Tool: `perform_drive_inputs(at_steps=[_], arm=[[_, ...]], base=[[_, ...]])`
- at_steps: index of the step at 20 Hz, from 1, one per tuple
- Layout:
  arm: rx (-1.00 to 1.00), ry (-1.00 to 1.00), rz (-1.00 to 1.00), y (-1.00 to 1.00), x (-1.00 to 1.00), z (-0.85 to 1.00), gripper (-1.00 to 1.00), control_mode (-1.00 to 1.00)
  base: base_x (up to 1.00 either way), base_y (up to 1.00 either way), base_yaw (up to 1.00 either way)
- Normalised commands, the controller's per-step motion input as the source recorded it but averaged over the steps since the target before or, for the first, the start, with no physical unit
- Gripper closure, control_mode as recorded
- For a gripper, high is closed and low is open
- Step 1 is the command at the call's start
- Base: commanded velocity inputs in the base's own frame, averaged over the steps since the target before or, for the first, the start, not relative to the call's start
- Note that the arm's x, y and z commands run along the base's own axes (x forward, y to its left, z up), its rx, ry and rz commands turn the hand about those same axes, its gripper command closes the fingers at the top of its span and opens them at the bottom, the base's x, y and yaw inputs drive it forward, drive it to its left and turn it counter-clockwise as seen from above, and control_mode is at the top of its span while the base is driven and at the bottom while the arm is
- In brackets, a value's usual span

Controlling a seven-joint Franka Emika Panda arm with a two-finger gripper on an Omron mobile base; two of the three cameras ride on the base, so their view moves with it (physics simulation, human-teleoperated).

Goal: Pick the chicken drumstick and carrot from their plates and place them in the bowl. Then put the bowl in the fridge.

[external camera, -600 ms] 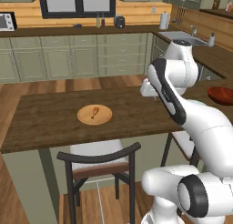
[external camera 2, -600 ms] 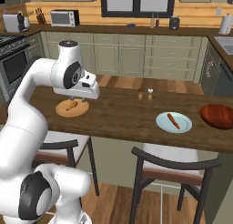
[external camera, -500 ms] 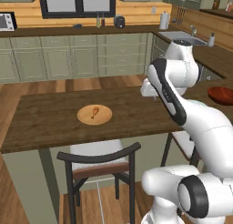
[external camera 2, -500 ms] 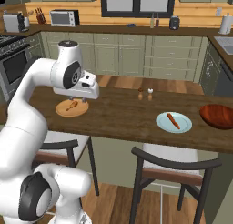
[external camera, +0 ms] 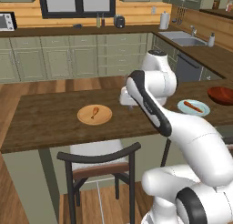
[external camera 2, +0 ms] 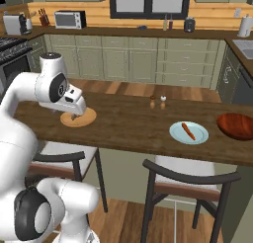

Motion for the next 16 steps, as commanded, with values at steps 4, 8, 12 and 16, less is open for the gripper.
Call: perform_drive_inputs(at_steps=[4,8,12,16], arm=[[0.00,0.07,-0.15,0.86,0.60,-0.38,-1.00,-1.00],[0.01,0.03,-0.07,0.46,0.73,-0.31,-1.00,-1.00],[0.00,0.05,0.00,0.26,0.77,-0.53,-1.00,-1.00],[0.00,0.02,0.00,0.19,0.74,-0.36,-1.00,-1.00]], base=[[0.00,0.00,0.00],[0.00,0.00,0.00],[0.00,0.00,0.00],[0.00,0.00,0.00]])
